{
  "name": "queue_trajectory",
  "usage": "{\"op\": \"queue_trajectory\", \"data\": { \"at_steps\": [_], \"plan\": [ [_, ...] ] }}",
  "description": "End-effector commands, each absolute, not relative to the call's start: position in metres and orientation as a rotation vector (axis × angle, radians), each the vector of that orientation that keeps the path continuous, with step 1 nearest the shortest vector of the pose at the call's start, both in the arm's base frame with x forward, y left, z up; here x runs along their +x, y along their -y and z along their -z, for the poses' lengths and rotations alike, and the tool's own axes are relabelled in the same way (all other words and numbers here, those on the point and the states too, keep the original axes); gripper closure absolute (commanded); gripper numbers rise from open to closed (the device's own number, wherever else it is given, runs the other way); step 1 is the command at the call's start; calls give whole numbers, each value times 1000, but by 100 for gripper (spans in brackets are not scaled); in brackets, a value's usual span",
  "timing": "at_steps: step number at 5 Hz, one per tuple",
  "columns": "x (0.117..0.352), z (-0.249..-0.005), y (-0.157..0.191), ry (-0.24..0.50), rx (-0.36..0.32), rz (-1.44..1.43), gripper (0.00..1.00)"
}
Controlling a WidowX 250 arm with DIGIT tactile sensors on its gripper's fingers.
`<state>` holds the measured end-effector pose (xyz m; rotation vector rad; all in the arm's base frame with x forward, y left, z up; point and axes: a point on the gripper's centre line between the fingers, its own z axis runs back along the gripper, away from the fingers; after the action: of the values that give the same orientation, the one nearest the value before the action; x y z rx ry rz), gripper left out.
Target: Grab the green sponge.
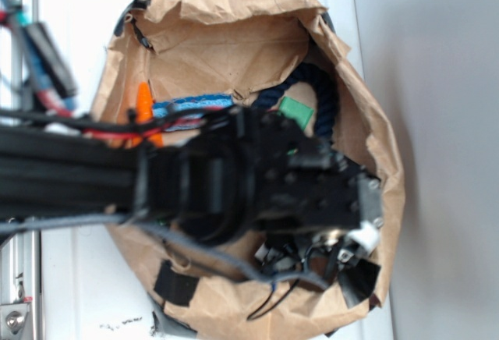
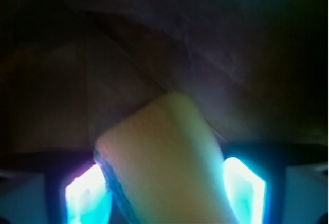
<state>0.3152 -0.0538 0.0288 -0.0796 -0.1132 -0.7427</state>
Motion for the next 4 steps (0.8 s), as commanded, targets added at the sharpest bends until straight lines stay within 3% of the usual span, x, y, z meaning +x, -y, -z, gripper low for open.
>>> {"op": "queue_trajectory", "data": {
  "at_steps": [1, 2, 3, 4],
  "plan": [
    [311, -56, 45, 162, -93, 760, 100],
    [298, -85, 37, 165, -127, 750, 100],
    [282, -115, 28, 156, -91, 685, 100],
    [275, -141, 17, 50, -6, 497, 100]
  ]
}}
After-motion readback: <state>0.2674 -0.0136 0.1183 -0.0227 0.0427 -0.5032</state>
